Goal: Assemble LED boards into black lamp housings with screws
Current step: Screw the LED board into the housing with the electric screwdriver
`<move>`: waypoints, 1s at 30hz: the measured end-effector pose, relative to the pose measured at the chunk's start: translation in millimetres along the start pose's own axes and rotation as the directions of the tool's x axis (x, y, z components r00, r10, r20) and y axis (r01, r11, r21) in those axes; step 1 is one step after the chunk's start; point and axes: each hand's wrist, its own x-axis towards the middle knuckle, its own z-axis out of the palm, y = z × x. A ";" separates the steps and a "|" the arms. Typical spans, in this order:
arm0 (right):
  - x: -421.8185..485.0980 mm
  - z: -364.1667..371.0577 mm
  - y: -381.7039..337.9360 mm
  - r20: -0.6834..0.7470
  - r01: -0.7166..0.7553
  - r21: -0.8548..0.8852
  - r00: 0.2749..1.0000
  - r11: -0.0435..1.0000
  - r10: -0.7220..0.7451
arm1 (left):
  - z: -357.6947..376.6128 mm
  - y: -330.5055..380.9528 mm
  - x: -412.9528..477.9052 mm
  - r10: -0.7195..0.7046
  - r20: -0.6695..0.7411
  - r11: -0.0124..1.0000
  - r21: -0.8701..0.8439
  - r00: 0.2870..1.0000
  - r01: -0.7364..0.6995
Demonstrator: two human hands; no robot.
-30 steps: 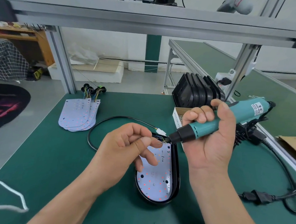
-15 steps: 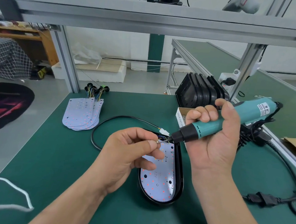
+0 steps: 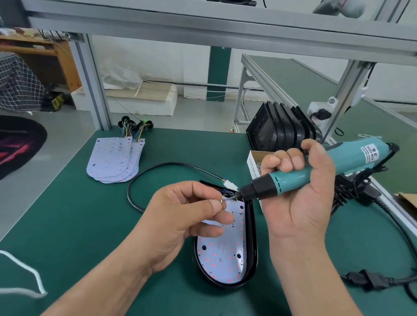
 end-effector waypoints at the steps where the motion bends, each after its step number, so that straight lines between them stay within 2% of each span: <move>1: 0.0 -0.5 0.0 0.006 -0.001 -0.011 1.000 1.000 0.001 | 0.3 0.0 -0.2 0.010 -0.007 1.000 0.009 1.000 -0.010; 3: -0.5 -1.5 0.4 0.021 0.004 -0.051 1.000 0.999 -0.003 | 0.6 -0.4 -0.6 0.050 -0.029 0.996 0.068 0.998 -0.048; 7: -2.9 -3.0 5.5 -0.003 0.020 -0.104 1.000 0.994 -0.020 | -2.0 -3.2 -0.6 0.173 -0.073 0.943 0.301 0.982 -0.144; 14: -0.7 -9.1 11.9 -0.131 0.016 -0.062 0.991 0.998 -0.024 | -4.5 -7.6 1.7 0.255 -0.073 0.865 0.464 0.964 -0.194; 21: 2.1 -13.6 13.1 -0.187 0.010 -0.047 0.982 0.999 -0.019 | -6.2 -6.8 2.5 0.239 -0.038 0.898 0.390 0.970 -0.206; 27: 5.8 -16.6 11.0 -0.222 0.015 -0.031 0.975 0.999 -0.022 | -16.6 -5.7 11.1 0.227 -0.178 0.935 0.316 0.958 -0.163; 30: 6.2 -17.9 11.0 -0.232 0.015 -0.056 0.972 0.998 -0.028 | -20.1 -7.5 13.4 0.235 -0.221 0.921 0.363 0.947 -0.143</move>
